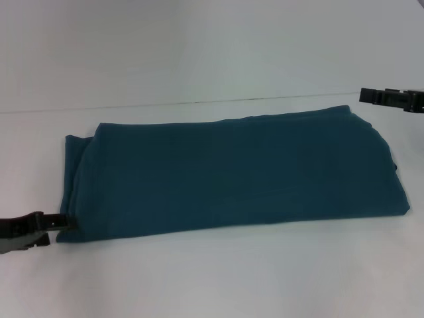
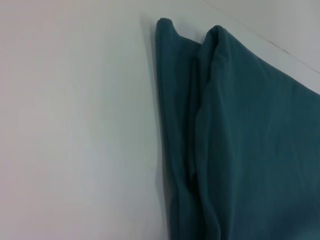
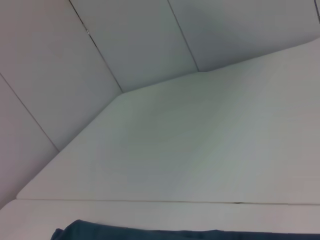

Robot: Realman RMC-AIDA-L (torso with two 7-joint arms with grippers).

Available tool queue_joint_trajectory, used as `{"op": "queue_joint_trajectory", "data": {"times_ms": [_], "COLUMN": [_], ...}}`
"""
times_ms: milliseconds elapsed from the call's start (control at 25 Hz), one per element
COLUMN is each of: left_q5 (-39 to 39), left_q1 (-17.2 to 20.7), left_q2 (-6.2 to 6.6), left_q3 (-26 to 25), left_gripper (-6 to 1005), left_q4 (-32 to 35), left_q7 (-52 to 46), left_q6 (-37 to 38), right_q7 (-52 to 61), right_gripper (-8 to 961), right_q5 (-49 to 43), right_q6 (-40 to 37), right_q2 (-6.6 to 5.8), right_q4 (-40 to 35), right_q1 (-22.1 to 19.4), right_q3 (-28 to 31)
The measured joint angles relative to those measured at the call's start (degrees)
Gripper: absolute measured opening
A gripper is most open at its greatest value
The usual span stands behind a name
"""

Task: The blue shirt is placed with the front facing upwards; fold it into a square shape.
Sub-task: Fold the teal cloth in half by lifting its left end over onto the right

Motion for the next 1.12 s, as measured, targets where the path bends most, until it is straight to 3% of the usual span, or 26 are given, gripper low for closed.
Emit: {"op": "queue_joint_trajectory", "data": {"times_ms": [520,1120], "left_q5": [0.02,0.11], "left_q1": [-1.51,-1.81], "left_q2": [0.11,0.1], "left_q3": [0.03,0.73], "left_gripper": [763,756], "left_q4": [-3.98,-4.27], "left_q7": [-0.37,-0.43], "left_q6": [-4.21,-4.24], "right_q7": [0.01,0.05], "right_gripper": [902,902], "right_q5": [0.01,0.01], "right_q6": [-0.29,-0.39], "right_q2": [-0.94,-1.01], "right_q4": [-0.09,-0.08], "right_q1": [-0.16,-0.56], "right_q3": [-0.57,-0.57]}}
